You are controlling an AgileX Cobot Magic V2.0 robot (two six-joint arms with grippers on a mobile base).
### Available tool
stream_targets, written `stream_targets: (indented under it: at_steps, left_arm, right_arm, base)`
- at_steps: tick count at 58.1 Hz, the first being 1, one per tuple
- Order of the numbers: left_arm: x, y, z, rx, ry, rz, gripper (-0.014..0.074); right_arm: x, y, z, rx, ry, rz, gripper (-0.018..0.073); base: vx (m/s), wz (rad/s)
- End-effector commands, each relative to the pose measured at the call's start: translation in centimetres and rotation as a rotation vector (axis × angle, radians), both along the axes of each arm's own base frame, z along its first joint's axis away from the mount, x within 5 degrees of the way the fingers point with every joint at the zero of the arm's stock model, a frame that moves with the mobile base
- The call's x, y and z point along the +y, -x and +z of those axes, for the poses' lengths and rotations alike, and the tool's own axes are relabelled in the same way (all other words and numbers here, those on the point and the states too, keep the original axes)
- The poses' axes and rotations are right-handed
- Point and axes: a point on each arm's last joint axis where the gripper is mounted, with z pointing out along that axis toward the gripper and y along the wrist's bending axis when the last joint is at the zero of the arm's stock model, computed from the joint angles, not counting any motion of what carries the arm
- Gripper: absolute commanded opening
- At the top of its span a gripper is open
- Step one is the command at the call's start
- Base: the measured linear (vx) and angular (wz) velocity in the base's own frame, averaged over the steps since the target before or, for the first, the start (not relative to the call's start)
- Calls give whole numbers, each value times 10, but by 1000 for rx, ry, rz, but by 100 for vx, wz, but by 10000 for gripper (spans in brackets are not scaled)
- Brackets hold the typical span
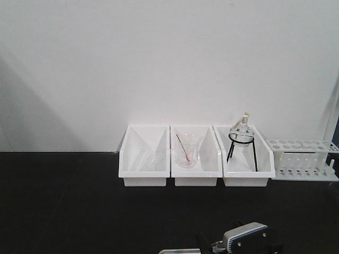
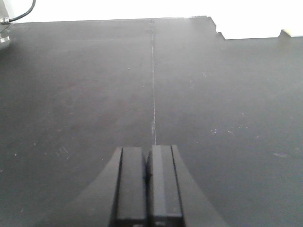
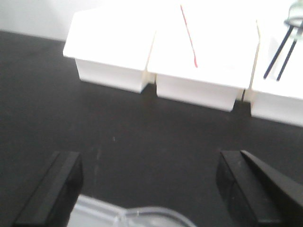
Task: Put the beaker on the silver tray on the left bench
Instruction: 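Lower the held beaker onto the silver tray with the right gripper, then open the right gripper and withdraw it from the beaker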
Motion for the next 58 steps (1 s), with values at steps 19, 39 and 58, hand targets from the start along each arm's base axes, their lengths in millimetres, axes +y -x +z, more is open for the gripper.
stream_targets:
  at_steps: [19,39,58]
  left_arm:
    - [-1,-1,-2,-67,3,-8,1]
    - [-1,-1,-2,-67,3,-8,1]
    - [-1,-1,-2,-67,3,-8,1]
  right_arm:
    - [-10,23,91,-31,-81,34,405]
    - [-34,95,163,246,-55,155,-13]
    - [-58,147,192,176,-35,209,-11]
  base:
    - [0,0]
    - [0,0]
    - [0,0]
